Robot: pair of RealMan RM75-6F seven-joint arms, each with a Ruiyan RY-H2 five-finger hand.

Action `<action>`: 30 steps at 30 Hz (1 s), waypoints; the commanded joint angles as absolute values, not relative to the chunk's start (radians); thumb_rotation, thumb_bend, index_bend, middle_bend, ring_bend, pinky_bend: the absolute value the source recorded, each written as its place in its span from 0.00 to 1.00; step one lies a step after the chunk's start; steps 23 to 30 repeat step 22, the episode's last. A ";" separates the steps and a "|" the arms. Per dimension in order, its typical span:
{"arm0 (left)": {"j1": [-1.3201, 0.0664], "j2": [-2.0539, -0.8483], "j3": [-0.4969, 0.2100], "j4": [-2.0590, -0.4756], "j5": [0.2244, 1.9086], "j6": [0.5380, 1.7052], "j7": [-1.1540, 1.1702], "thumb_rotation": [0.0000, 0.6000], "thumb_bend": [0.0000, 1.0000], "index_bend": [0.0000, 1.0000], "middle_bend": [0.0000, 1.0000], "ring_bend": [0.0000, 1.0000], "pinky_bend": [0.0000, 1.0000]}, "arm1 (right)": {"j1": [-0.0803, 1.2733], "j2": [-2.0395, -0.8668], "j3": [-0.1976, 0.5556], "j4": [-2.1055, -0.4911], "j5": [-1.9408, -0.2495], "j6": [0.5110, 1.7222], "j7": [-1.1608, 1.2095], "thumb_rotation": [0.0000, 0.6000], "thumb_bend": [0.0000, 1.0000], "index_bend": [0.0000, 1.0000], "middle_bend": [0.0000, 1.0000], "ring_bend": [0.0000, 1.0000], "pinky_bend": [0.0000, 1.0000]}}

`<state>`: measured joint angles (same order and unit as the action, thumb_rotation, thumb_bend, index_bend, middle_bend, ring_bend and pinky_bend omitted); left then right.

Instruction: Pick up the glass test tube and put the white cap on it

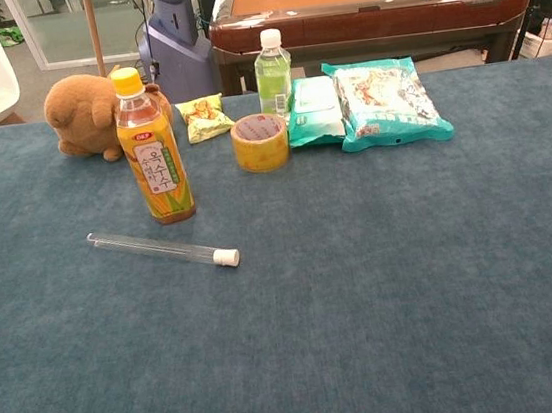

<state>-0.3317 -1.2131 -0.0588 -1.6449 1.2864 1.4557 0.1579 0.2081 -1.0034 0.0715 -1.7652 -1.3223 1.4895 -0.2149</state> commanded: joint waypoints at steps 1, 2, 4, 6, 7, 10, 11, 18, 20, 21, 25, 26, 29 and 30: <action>-0.308 -1.204 -0.046 -1.655 1.302 1.473 0.172 1.00 0.33 0.30 0.42 0.42 0.49 | 0.187 -1.012 0.063 -1.748 -1.332 1.500 -0.194 1.00 0.13 0.33 0.49 0.48 0.68; -0.301 -1.202 -0.043 -1.661 1.304 1.478 0.176 1.00 0.33 0.30 0.41 0.41 0.48 | 0.183 -1.012 0.062 -1.744 -1.334 1.498 -0.183 1.00 0.13 0.33 0.48 0.47 0.66; -0.285 -1.198 -0.040 -1.672 1.311 1.490 0.180 1.00 0.33 0.30 0.41 0.41 0.48 | 0.174 -1.013 0.059 -1.732 -1.340 1.495 -0.164 1.00 0.13 0.33 0.46 0.44 0.62; -0.270 -1.197 -0.038 -1.680 1.316 1.502 0.183 1.00 0.33 0.30 0.41 0.41 0.48 | 0.168 -1.013 0.058 -1.725 -1.344 1.489 -0.144 1.00 0.13 0.33 0.46 0.44 0.62; -0.262 -1.196 -0.037 -1.683 1.317 1.505 0.185 1.00 0.33 0.30 0.41 0.41 0.48 | 0.166 -1.013 0.059 -1.723 -1.343 1.484 -0.132 1.00 0.13 0.33 0.46 0.44 0.62; -0.249 -1.196 -0.036 -1.689 1.321 1.506 0.188 1.00 0.33 0.30 0.41 0.41 0.48 | 0.164 -1.012 0.062 -1.716 -1.340 1.469 -0.116 1.00 0.13 0.33 0.46 0.44 0.62; -0.246 -1.197 -0.037 -1.690 1.321 1.506 0.187 1.00 0.33 0.30 0.41 0.41 0.48 | 0.164 -1.013 0.063 -1.715 -1.339 1.463 -0.116 1.00 0.13 0.33 0.46 0.44 0.62; -0.229 -1.195 -0.045 -1.696 1.321 1.498 0.191 1.00 0.33 0.30 0.41 0.41 0.48 | 0.165 -1.020 0.070 -1.708 -1.336 1.433 -0.103 1.00 0.13 0.33 0.46 0.44 0.62; -0.226 -1.195 -0.049 -1.698 1.324 1.495 0.190 1.00 0.33 0.31 0.41 0.41 0.48 | 0.167 -1.020 0.071 -1.708 -1.337 1.424 -0.104 1.00 0.13 0.33 0.46 0.44 0.62; -0.225 -1.195 -0.051 -1.698 1.325 1.495 0.190 1.00 0.33 0.31 0.41 0.41 0.48 | 0.168 -1.020 0.072 -1.709 -1.340 1.421 -0.104 1.00 0.13 0.33 0.46 0.44 0.62; -0.224 -1.196 -0.053 -1.697 1.326 1.494 0.192 1.00 0.33 0.31 0.41 0.41 0.48 | 0.169 -1.021 0.073 -1.708 -1.345 1.419 -0.103 1.00 0.13 0.33 0.46 0.44 0.62; -0.224 -1.196 -0.053 -1.697 1.326 1.494 0.192 1.00 0.33 0.31 0.41 0.41 0.48 | 0.169 -1.021 0.073 -1.708 -1.345 1.419 -0.103 1.00 0.13 0.33 0.46 0.44 0.62; -0.224 -1.196 -0.053 -1.697 1.326 1.494 0.192 1.00 0.33 0.31 0.41 0.41 0.48 | 0.169 -1.021 0.073 -1.708 -1.345 1.419 -0.103 1.00 0.13 0.33 0.46 0.44 0.62; -0.224 -1.196 -0.053 -1.697 1.326 1.494 0.192 1.00 0.33 0.31 0.41 0.41 0.48 | 0.169 -1.021 0.073 -1.708 -1.345 1.419 -0.103 1.00 0.13 0.33 0.46 0.44 0.62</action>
